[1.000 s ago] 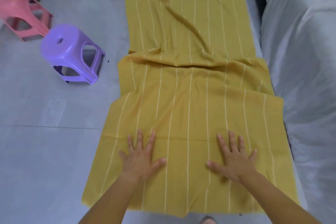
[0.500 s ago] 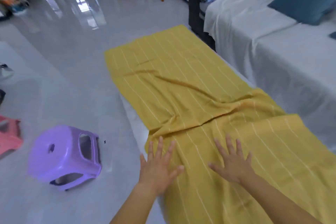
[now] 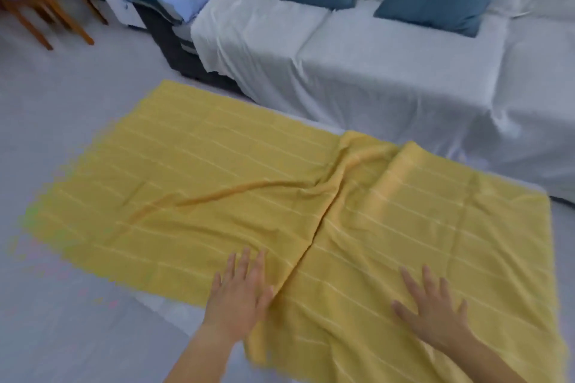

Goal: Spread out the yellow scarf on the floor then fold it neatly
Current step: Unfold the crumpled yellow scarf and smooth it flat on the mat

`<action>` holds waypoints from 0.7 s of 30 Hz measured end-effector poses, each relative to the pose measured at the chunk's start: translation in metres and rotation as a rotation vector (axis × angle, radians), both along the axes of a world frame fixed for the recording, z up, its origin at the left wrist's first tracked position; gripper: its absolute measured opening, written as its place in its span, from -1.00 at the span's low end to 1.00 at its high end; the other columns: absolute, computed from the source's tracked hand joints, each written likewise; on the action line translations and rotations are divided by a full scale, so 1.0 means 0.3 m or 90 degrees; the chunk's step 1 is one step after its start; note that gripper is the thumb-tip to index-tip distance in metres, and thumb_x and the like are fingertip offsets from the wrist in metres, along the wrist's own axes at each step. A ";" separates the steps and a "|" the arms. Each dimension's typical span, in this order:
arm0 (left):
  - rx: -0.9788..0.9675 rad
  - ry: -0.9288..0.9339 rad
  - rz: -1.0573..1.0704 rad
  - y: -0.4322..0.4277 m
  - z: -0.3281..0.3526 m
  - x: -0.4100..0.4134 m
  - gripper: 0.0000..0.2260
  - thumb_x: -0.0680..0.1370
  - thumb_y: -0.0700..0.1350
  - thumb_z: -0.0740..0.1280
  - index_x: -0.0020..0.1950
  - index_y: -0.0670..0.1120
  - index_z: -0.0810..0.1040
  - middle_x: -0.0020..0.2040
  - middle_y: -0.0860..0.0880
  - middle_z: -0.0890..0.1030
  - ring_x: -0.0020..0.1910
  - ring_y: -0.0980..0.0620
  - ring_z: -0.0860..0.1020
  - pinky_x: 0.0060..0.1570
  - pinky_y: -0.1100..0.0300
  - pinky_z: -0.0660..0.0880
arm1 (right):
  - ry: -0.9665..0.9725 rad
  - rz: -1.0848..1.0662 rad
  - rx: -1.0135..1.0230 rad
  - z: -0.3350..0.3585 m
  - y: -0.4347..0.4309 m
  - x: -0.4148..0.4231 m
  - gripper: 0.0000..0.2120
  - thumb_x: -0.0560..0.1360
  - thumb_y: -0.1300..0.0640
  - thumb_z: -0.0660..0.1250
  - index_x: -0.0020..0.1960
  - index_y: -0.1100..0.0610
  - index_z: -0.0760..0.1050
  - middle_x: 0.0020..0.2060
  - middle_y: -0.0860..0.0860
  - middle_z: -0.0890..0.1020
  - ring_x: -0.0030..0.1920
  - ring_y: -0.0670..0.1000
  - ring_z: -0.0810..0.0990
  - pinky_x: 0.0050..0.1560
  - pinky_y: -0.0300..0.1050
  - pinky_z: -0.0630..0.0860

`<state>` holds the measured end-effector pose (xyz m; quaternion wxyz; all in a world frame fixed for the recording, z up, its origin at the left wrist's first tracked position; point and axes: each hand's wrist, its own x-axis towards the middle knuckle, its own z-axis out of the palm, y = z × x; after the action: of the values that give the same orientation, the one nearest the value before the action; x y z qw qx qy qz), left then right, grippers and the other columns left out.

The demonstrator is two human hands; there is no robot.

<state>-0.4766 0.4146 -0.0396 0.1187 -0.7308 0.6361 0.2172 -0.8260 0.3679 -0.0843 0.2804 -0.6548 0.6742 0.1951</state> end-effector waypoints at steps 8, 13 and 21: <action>0.008 -0.101 -0.239 -0.601 0.114 0.316 -0.45 0.58 0.22 -0.09 0.51 0.15 -0.24 0.55 0.02 -0.16 0.52 -0.09 -0.15 0.42 -0.13 0.06 | -0.116 -0.035 -0.107 0.059 -0.232 0.567 -0.29 0.40 -0.41 -0.15 0.47 -0.25 -0.29 0.43 -0.04 -0.39 0.48 0.13 -0.33 0.39 0.29 -0.21; 0.079 -0.118 -0.317 -0.811 0.065 0.468 -0.46 0.61 0.16 -0.03 0.50 0.15 -0.24 0.55 0.02 -0.18 0.52 -0.05 -0.17 0.44 -0.13 0.03 | -0.233 -0.136 -0.241 -0.038 -0.113 1.072 -0.42 0.48 -0.30 -0.02 0.48 -0.21 0.10 0.46 -0.10 0.24 0.52 -0.01 -0.08 0.34 0.07 0.07; 0.141 -0.128 -0.574 -1.101 -0.047 0.541 -0.46 0.62 0.14 -0.01 0.51 0.14 -0.23 0.54 -0.02 -0.24 0.52 -0.07 -0.15 0.42 -0.17 0.04 | -0.274 -0.438 -0.241 -0.194 -0.114 1.519 -0.37 0.34 -0.32 0.12 0.39 -0.21 0.23 0.53 -0.11 -0.03 0.51 -0.05 -0.04 0.35 -0.06 0.19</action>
<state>-0.3144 0.0842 -0.0537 0.3393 -0.3823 0.8483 0.1383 -0.3703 0.3336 -0.1426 0.3378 -0.4579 0.8031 -0.1770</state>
